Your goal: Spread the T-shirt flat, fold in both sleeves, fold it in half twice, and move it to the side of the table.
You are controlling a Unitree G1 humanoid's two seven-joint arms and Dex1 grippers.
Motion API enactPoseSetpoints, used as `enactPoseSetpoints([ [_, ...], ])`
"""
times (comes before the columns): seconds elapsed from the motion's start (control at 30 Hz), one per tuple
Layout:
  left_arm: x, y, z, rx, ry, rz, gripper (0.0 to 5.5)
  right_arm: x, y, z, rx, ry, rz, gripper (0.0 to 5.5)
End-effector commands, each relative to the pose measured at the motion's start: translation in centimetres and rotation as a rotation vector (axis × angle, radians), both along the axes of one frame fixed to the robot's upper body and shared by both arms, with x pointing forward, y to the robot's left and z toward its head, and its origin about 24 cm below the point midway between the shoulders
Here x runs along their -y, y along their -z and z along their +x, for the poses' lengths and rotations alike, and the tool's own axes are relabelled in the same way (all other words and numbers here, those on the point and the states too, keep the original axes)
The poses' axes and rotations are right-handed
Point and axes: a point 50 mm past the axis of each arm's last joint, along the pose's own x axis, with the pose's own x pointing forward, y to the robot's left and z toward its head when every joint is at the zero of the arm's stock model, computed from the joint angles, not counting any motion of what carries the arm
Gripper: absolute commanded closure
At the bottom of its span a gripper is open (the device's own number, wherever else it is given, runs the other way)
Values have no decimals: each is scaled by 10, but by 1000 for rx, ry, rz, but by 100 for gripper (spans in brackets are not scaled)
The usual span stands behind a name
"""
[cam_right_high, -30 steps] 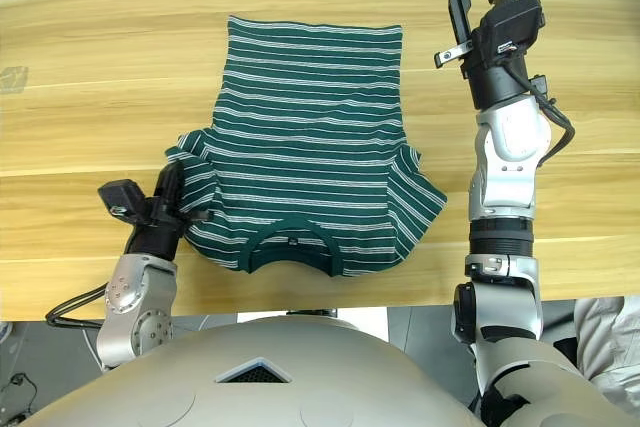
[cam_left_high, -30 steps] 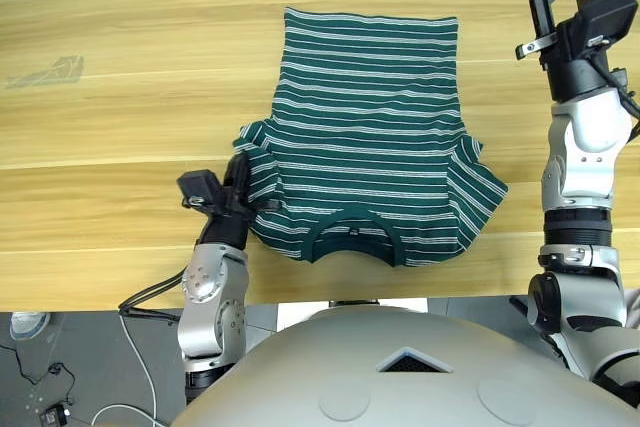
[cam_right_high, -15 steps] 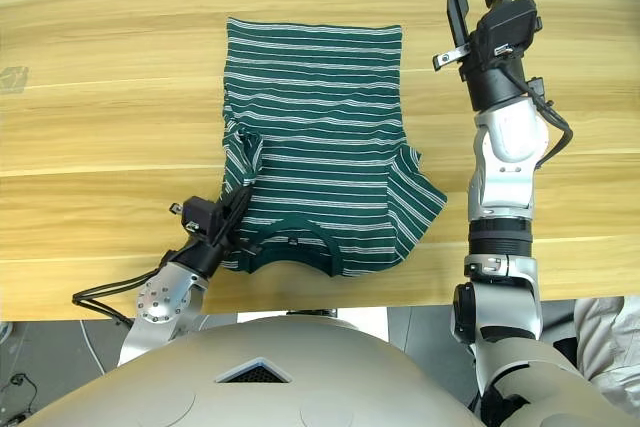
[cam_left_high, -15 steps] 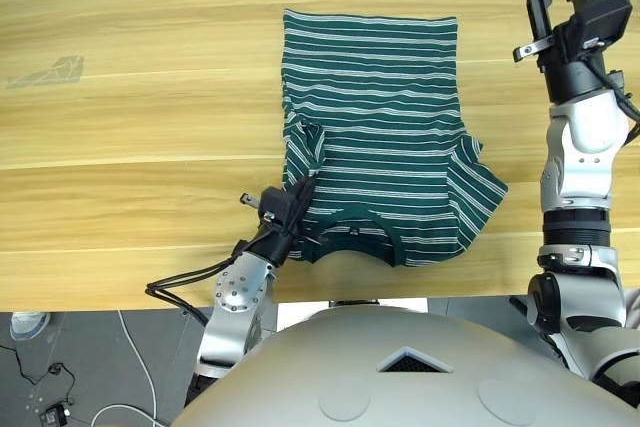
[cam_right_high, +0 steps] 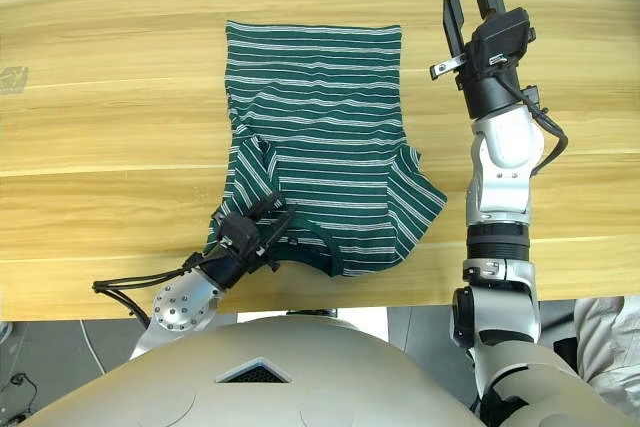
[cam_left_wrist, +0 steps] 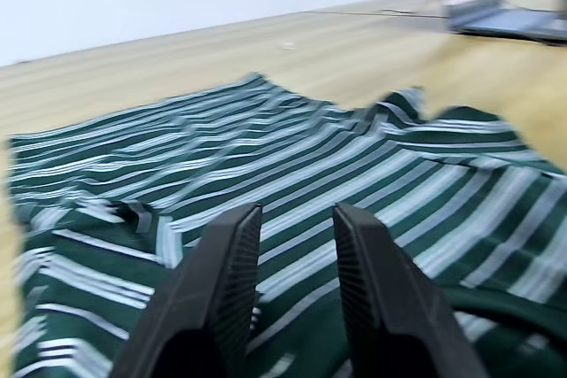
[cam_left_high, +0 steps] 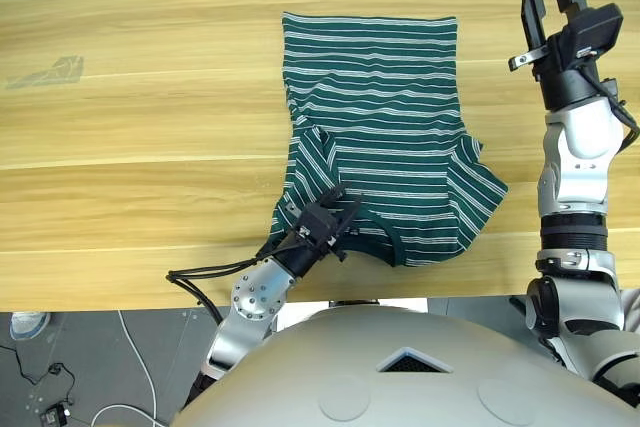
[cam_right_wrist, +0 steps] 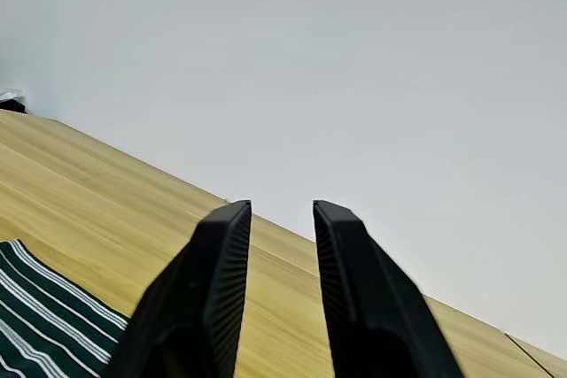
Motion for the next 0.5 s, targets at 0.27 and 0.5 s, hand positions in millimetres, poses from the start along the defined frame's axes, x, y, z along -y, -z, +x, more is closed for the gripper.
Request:
enactPoseSetpoints([
  [0.27, -74, -68, 48, 217, -499, -302, 407, 53, 50, -63, -567, -143, 304, 420],
  [0.5, -142, -91, 53, 345, -793, -214, 407, 95, 74, -130, -964, -132, 336, 420],
])
